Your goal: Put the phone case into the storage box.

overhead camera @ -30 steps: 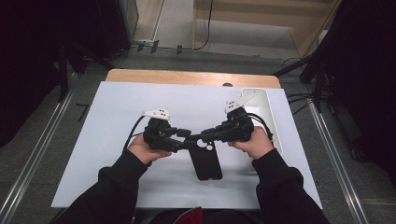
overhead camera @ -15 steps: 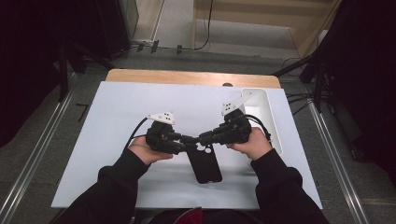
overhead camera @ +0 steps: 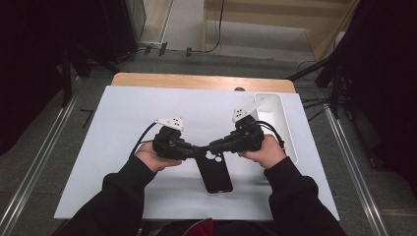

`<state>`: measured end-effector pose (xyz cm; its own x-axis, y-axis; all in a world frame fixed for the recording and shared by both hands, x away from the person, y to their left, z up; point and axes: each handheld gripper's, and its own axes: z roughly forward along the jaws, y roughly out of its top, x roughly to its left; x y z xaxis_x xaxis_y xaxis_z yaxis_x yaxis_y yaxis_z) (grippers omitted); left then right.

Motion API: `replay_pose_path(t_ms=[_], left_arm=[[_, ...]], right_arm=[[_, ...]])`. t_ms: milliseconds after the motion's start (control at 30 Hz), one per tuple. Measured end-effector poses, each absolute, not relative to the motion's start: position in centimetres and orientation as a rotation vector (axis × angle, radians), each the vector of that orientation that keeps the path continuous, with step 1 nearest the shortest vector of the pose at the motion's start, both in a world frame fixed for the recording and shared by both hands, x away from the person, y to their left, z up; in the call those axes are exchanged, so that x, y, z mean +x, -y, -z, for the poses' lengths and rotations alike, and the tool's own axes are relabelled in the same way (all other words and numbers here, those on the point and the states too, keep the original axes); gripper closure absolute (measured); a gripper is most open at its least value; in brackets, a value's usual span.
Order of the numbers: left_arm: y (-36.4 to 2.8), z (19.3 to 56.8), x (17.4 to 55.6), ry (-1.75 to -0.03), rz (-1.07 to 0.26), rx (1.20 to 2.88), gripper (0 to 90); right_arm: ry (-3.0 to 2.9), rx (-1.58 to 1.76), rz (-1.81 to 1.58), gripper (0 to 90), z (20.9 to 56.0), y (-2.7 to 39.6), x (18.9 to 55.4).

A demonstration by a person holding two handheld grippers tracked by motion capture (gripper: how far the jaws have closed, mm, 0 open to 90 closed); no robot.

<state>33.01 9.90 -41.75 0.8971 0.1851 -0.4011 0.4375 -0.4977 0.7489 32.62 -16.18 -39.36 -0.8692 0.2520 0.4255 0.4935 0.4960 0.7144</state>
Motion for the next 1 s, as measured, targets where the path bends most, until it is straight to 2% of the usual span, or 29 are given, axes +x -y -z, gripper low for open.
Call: replay_pose_path(t_ms=[400, 600, 733, 1000], left_arm=[[-9.89, 41.38, 32.92, -0.441, 0.349, 2.092, 79.7], [-9.79, 41.29, 32.83, -0.445, 0.348, 2.092, 79.8], [-9.67, 41.15, 32.70, -0.443, 0.344, 2.092, 79.8], [-9.76, 40.86, 32.74, -0.476, 0.345, 2.088, 79.8]], right_arm=[[2.441, -0.629, 1.316, 73.8, 39.39, 16.42, 32.75], [2.435, -0.662, 1.295, 70.2, 39.52, 16.37, 32.85], [2.443, -0.691, 1.280, 65.2, 39.52, 16.26, 32.83], [2.466, -0.739, 1.379, 48.3, 38.66, 16.28, 32.38]])
